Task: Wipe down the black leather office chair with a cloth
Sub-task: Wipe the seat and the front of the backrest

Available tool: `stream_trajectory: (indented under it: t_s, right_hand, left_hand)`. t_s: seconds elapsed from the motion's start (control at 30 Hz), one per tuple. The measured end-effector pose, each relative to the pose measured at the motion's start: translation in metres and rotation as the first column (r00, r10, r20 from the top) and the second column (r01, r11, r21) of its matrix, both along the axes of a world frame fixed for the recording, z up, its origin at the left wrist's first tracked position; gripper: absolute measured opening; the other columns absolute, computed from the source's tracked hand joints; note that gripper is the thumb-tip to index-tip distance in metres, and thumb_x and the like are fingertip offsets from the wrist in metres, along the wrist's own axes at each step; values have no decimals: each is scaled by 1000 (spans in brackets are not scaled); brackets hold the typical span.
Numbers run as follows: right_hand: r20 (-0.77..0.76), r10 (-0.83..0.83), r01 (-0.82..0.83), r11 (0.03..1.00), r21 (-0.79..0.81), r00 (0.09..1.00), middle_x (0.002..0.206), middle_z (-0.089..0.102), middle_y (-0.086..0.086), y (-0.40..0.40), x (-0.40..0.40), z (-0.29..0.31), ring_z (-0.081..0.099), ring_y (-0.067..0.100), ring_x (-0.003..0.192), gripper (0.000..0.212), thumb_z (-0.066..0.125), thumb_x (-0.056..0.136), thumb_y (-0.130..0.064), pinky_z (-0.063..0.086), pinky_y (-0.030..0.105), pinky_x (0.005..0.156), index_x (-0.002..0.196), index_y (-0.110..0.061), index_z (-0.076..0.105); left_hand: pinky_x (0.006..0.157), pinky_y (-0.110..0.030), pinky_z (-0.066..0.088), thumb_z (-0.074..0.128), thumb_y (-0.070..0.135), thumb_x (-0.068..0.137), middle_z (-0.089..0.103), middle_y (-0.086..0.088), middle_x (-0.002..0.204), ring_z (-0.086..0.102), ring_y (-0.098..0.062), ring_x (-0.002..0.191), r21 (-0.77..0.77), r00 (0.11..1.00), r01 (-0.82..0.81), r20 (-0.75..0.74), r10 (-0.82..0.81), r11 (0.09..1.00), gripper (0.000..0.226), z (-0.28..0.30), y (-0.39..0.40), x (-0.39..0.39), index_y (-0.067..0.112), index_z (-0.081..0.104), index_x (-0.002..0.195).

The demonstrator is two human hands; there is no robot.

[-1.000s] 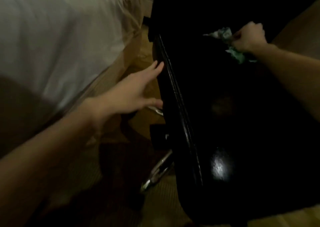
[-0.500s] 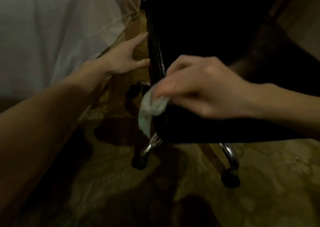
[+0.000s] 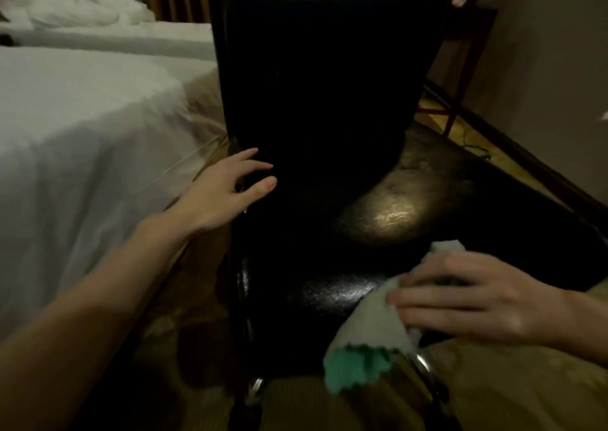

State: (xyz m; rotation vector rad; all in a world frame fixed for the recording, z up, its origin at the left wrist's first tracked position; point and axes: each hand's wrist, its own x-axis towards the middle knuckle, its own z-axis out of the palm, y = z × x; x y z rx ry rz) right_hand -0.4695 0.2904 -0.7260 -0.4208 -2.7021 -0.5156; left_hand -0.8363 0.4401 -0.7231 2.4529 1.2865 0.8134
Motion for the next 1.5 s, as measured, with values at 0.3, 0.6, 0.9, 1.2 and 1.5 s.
stream_trajectory:
  t_s: [0.3, 0.6, 0.9, 1.2, 1.5]
  right_hand:
    - [-260, -633, 499, 751, -432, 729, 105, 70, -6, 99, 113, 28, 65, 17, 86, 24, 56, 94, -35, 56, 37, 70, 117, -37, 61]
    - [-157, -804, 547, 518, -658, 573, 102, 69, 2, 228, 109, 43, 48, -5, 70, 33, 61, 96, -19, 41, 4, 53, 128, -13, 63]
    - [-339, -689, 186, 568, -802, 640, 110, 67, 4, 293, 35, 46, 54, -1, 87, 31, 62, 95, -10, 43, 12, 77, 125, -4, 63]
    - [-368, -648, 127, 585, -801, 667, 110, 72, 11, 298, -55, 30, 64, 27, 104, 26, 63, 96, -18, 52, 38, 88, 119, -10, 70]
    - [-329, -628, 140, 578, -804, 705, 119, 69, 5, 296, -102, 32, 61, 20, 112, 30, 62, 97, -25, 46, 21, 88, 122, -11, 69]
  left_hand:
    - [111, -48, 42, 22, 98, 66, 30, 7, 162, 38, -21, 144, 77, 901, -161, -395, 178, 984, 104, 19, 0, 83, 37, 45, 146]
    - [118, -44, 25, 51, 90, 72, 17, 7, 167, 21, -24, 151, -96, 804, -143, -592, 59, 985, 100, 42, 19, 116, 43, 22, 156]
    - [122, -39, 8, 42, 89, 76, 1, 6, 168, 4, -23, 153, -255, 804, -185, -594, -2, 949, 98, 38, 3, 125, 45, 8, 157]
    - [123, -45, 12, 28, 90, 69, -2, 4, 169, 2, -27, 154, -359, 796, -256, -606, -16, 898, 103, 60, -6, 141, 44, 4, 157]
    - [101, -32, 44, 25, 81, 90, 59, 4, 138, 56, -18, 124, 102, 886, -142, -430, 172, 985, 81, 53, 36, 70, 26, 54, 142]
